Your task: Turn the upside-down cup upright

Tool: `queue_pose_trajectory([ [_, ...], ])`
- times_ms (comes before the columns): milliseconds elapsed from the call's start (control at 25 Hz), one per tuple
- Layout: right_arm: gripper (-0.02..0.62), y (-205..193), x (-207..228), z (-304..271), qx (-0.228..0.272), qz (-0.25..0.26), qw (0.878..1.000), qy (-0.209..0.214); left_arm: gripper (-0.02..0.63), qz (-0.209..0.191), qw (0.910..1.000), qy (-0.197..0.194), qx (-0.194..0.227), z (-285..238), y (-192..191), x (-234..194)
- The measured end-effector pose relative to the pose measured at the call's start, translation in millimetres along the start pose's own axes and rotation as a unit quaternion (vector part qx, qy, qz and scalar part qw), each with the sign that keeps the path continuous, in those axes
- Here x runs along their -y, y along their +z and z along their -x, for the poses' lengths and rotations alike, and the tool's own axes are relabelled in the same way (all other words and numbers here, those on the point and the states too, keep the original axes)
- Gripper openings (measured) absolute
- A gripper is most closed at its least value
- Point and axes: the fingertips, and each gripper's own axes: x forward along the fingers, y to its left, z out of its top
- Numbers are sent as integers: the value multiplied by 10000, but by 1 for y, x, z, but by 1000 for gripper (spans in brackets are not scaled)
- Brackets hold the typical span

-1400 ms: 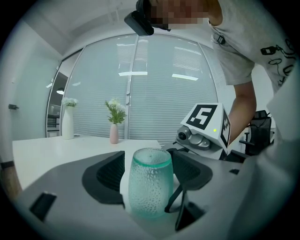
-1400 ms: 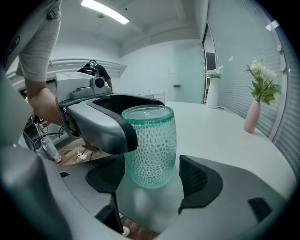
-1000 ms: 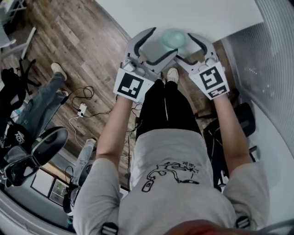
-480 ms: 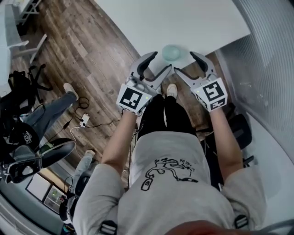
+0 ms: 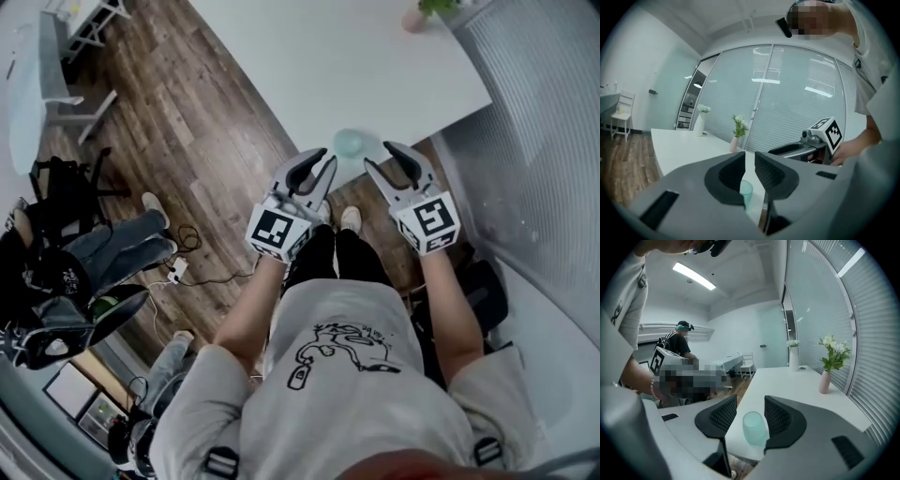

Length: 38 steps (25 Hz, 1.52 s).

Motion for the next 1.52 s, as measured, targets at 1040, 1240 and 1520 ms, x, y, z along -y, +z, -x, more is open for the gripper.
queue_pose_trajectory([
  [1040,51,126,-35,88,978,-224,9949,-73,2,11,9985,-104,533,35,115,76],
  [1240,51,150,-53,100,1106,-163,9937,41,2,-94,9982,-148,574,43,143,92],
  [1520,49,170,-70,110,1217,-37,9922,267,2,-202,9980,-132,588,47,159,108],
])
